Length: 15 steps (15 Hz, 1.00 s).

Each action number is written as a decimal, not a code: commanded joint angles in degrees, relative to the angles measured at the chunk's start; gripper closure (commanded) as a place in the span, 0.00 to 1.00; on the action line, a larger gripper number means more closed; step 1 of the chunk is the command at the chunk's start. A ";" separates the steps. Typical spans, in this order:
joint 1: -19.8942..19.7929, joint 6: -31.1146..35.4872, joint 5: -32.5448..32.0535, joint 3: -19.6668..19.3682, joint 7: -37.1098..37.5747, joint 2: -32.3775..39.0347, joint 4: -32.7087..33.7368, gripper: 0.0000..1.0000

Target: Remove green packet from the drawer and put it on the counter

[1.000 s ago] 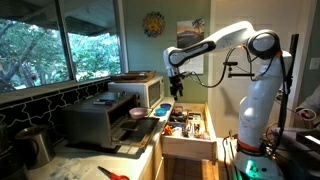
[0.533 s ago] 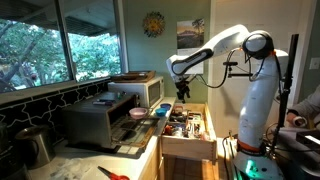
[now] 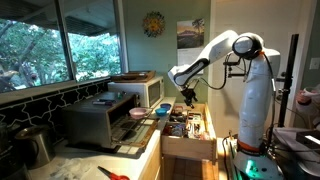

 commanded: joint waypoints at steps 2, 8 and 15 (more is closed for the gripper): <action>0.55 11.01 -1.84 -0.10 4.37 -5.69 -5.22 0.00; -1.80 31.67 2.00 -3.49 4.80 1.17 -10.68 0.00; -2.27 34.71 10.67 -5.66 -4.57 7.33 -10.57 0.00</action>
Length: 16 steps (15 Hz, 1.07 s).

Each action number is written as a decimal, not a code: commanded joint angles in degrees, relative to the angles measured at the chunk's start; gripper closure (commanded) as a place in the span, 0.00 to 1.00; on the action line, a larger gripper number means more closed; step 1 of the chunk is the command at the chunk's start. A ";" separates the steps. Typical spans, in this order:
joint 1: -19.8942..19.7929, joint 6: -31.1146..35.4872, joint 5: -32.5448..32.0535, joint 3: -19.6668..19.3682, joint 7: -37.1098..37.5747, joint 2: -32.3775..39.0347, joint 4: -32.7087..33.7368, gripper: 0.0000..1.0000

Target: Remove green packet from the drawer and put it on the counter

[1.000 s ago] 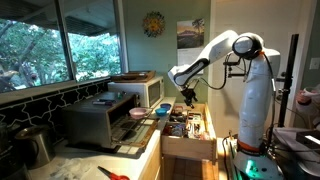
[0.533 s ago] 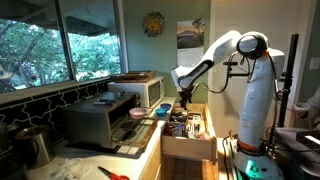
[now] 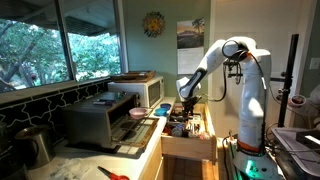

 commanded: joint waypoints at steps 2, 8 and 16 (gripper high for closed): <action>-0.21 -0.16 0.76 0.11 -0.82 0.96 0.62 0.00; -0.03 18.00 17.28 1.43 -27.59 2.43 -3.33 0.00; 0.26 16.72 24.26 2.88 -34.41 2.49 -2.93 0.00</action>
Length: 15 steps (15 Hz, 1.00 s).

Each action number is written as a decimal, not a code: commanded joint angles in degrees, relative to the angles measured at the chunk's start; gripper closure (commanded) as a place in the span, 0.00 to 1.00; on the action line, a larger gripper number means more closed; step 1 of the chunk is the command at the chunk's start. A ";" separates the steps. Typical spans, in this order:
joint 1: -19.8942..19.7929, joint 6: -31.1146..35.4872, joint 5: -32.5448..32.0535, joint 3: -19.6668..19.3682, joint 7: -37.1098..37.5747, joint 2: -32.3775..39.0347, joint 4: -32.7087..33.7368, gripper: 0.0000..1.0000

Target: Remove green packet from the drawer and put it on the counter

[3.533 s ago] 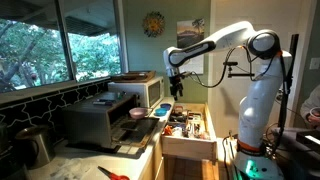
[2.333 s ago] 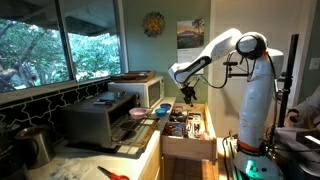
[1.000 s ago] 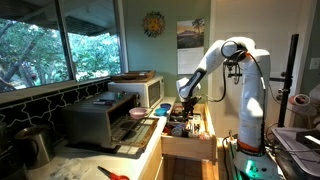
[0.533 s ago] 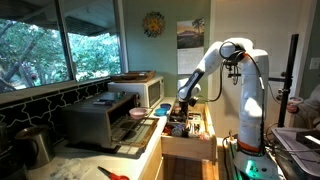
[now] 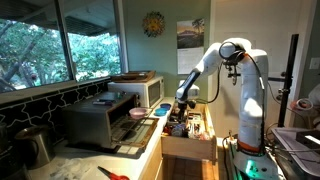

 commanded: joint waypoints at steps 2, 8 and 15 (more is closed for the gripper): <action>-0.36 1.25 0.08 -0.27 0.84 2.35 0.91 0.00; -3.65 7.90 3.05 0.44 -2.08 9.57 2.45 0.00; -7.71 12.75 14.73 7.44 -14.88 15.73 6.12 0.07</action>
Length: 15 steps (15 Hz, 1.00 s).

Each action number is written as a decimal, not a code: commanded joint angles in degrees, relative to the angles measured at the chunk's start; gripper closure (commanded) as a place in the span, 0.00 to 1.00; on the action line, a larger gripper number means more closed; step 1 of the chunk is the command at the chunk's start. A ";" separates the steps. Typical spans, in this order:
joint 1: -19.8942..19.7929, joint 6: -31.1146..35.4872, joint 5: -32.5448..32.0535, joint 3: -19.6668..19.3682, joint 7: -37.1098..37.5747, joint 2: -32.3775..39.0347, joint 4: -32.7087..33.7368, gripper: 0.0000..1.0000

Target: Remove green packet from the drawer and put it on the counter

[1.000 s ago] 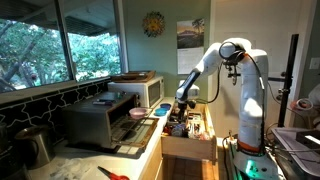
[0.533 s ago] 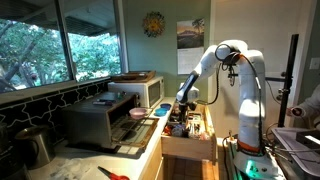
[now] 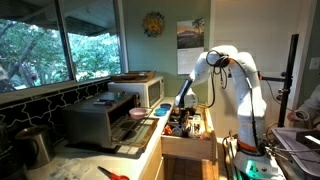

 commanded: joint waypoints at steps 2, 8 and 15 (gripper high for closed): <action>-3.30 2.52 7.24 5.80 -8.13 4.62 3.74 0.15; -3.99 2.16 6.72 5.86 -8.68 7.32 5.52 0.66; -5.01 2.40 7.10 6.63 -9.49 6.73 4.93 1.00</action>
